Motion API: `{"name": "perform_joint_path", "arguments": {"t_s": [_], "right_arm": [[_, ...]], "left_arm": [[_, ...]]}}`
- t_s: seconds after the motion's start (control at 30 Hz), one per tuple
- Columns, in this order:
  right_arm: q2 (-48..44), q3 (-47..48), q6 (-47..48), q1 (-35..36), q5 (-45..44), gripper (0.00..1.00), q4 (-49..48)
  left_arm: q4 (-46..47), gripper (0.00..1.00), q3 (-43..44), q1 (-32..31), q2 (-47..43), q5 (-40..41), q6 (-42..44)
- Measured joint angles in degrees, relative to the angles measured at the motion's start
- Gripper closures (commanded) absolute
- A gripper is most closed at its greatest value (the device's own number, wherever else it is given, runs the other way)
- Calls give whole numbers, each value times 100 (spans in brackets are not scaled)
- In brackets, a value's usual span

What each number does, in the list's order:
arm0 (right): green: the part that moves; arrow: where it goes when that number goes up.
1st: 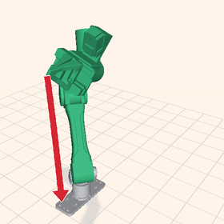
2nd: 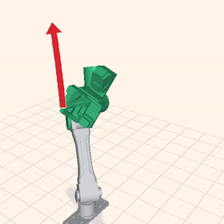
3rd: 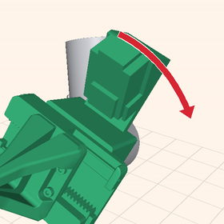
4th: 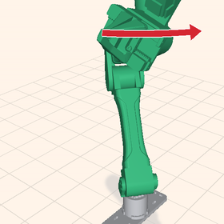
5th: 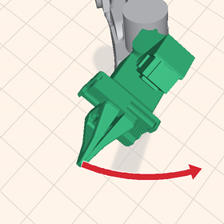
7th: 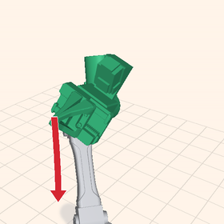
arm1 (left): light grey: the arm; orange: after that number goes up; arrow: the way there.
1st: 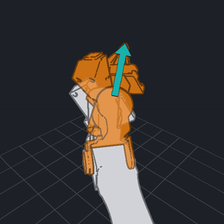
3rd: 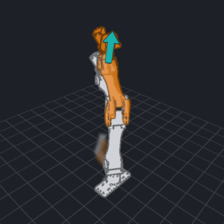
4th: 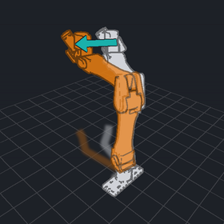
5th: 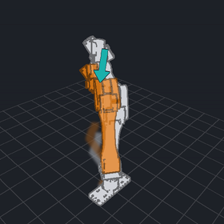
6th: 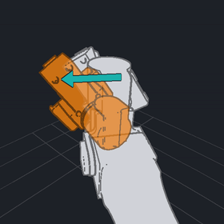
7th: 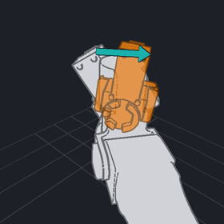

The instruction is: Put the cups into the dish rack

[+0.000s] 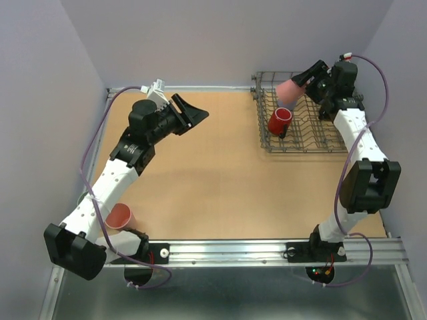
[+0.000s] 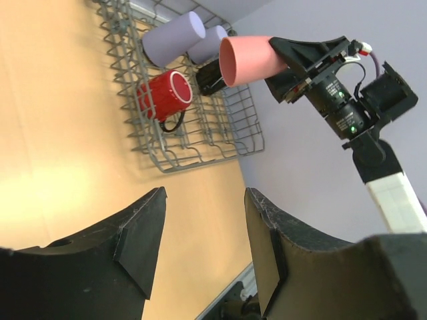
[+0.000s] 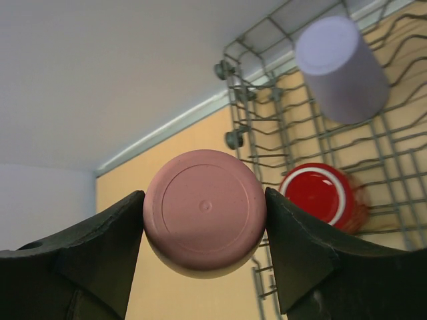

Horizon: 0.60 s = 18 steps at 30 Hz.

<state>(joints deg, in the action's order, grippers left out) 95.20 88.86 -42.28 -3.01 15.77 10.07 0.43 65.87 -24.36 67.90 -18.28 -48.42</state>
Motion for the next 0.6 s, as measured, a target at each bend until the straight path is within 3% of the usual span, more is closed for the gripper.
{"name": "perform_joint_path", "arguments": {"t_s": [0.33,0.6], "right_arm": [[839,726,1215,0,-1268,99,844],[1237,1187,1576,0,-1930,100,944]], "left_arm": [[-647,40,-319,160,-323,31,389],[-883,41,-363,216,-328,-2,544]]}}
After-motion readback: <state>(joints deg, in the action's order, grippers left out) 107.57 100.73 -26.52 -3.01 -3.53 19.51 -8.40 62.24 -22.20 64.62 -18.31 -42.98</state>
